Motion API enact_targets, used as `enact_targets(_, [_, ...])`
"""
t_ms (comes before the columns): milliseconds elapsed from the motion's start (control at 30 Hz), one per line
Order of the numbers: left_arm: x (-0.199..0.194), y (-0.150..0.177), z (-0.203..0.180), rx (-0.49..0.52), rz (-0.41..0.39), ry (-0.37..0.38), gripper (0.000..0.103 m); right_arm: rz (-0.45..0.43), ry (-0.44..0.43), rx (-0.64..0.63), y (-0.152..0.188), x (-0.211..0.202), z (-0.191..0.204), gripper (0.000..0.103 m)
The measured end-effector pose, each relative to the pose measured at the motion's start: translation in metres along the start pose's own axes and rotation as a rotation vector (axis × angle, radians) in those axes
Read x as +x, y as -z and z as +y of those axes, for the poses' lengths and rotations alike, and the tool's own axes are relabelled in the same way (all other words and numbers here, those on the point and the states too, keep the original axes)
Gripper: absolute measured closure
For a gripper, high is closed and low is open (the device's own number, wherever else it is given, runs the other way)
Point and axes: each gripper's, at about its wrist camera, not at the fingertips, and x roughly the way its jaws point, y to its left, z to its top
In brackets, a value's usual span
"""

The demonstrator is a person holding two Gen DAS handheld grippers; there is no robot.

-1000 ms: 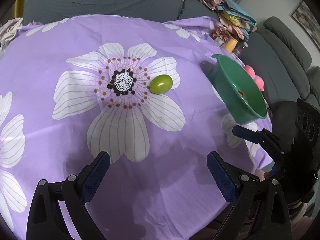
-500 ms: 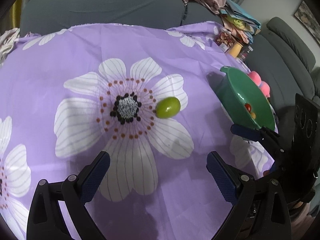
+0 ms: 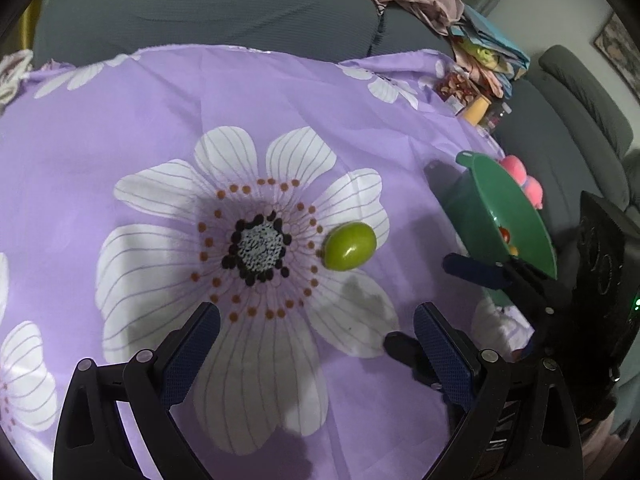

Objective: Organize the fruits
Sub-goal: 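Grasp the green plum with the right gripper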

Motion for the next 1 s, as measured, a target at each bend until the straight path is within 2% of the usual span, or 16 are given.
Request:
enact_targets(133, [0.009,-0.009,0.002,-0.002,0.006,0.046,0.006,0.010,-0.009,-0.013,-0.008,0.011,-0.001,0.010])
enact_targets(300, [0.026,-0.018,0.001,0.026,0.034,0.087,0.007,0.025,-0.046,-0.023,-0.021,0.026,-0.005,0.018])
enact_targets(400, [0.031,-0.023,0.001,0.032,0.040,0.117,0.018,0.045,-0.034,-0.030,-0.024,0.035,-0.006,0.024])
enact_targets(467, [0.035,-0.025,0.002,0.033,0.046,0.142,0.020,0.054,-0.039,-0.036,-0.025,0.039,-0.007,0.027])
enact_targets(633, [0.047,-0.030,0.004,0.022,0.069,0.177,0.034,0.066,-0.052,-0.036,-0.030,0.049,-0.008,0.035])
enact_targets(700, [0.052,-0.032,0.005,0.009,0.076,0.179,0.036,0.070,-0.050,-0.032,-0.031,0.051,-0.009,0.037])
enact_targets(733, [0.054,-0.033,0.005,0.007,0.079,0.177,0.040,0.071,-0.050,-0.028,-0.031,0.052,-0.010,0.039])
enact_targets(800, [0.057,-0.035,0.004,0.003,0.084,0.188,0.042,0.072,-0.050,-0.026,-0.032,0.054,-0.011,0.046])
enact_targets(900, [0.061,-0.036,0.001,0.009,0.091,0.193,0.053,0.071,-0.067,-0.023,-0.032,0.055,-0.010,0.056])
enact_targets(1000, [0.063,-0.036,0.000,0.015,0.096,0.187,0.054,0.067,-0.061,-0.041,-0.031,0.056,-0.007,0.056])
